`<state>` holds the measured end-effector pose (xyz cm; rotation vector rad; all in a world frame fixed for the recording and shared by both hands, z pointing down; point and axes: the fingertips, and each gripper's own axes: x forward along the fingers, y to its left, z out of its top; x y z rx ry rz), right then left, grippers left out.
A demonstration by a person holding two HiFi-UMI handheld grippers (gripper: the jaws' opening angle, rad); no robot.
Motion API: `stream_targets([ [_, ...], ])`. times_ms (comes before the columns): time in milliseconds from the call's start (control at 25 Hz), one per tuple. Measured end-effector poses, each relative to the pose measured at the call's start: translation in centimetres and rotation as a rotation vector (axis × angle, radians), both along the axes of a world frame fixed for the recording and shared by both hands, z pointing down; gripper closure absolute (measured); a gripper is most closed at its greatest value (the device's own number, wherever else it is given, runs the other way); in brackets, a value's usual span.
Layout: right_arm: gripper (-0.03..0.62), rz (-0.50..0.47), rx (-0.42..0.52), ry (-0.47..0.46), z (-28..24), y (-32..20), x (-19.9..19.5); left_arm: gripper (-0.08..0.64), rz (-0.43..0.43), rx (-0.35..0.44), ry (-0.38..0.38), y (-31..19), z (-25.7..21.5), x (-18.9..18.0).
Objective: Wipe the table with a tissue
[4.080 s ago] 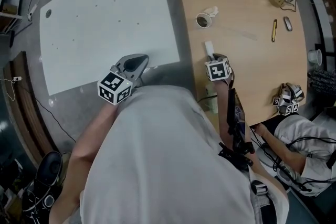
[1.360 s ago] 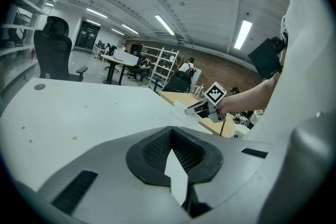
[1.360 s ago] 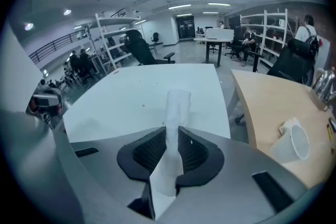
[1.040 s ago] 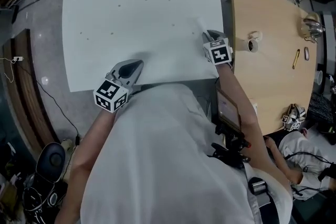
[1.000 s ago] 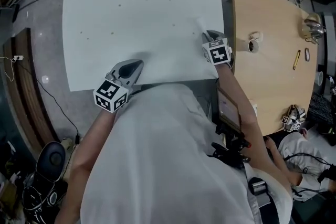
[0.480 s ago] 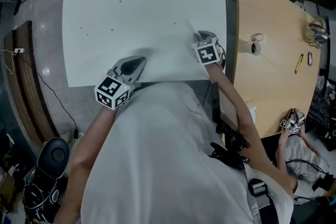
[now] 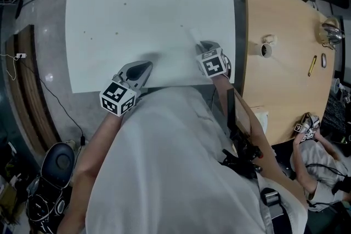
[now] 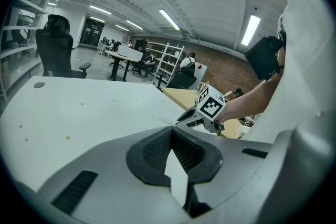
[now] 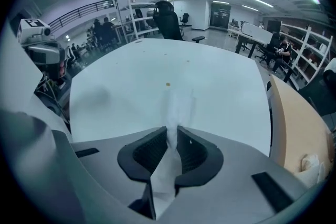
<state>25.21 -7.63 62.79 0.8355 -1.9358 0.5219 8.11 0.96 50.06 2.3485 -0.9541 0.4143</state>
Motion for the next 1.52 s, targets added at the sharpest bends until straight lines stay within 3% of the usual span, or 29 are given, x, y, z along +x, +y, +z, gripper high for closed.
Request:
stream_targets([
  [120,0.526,-0.057,-0.06,-0.055,0.0,2.2,-1.4,0.555,0.003,0.001,0.001,-0.2,-0.2,-0.1],
  [200,0.526,-0.073,-0.098,-0.159,-0.7,3.1,-2.7,0.555,0.005,0.0,0.0,-0.4,-0.4,-0.4],
  [440,0.526,0.25,-0.119,-0.523,-4.1,-0.5,-0.9,0.555,0.004,0.0,-0.003,-0.9,-0.4,-0.3],
  [640,0.526,0.309,-0.126,-0.599,-4.9,-3.4,0.8,0.555,-0.006,-0.005,-0.008,-0.9,-0.5,0.3],
  [800,0.526,0.246,-0.099,-0.539,-4.6,-5.2,0.6,0.555,-0.034,-0.012,-0.019,-0.9,-0.5,0.3],
  [1080,0.526,0.023,-0.014,-0.298,-2.8,-8.3,-0.5,0.555,-0.117,0.019,-0.048,-1.1,-1.3,0.0],
  [1320,0.526,-0.208,0.041,-0.13,-1.6,-9.2,-3.1,0.555,-0.191,-0.013,-0.049,0.2,-0.6,-1.0],
  [1520,0.526,-0.194,0.028,-0.086,-0.8,-9.6,-4.0,0.555,-0.199,-0.011,-0.028,-0.2,-0.4,-1.3],
])
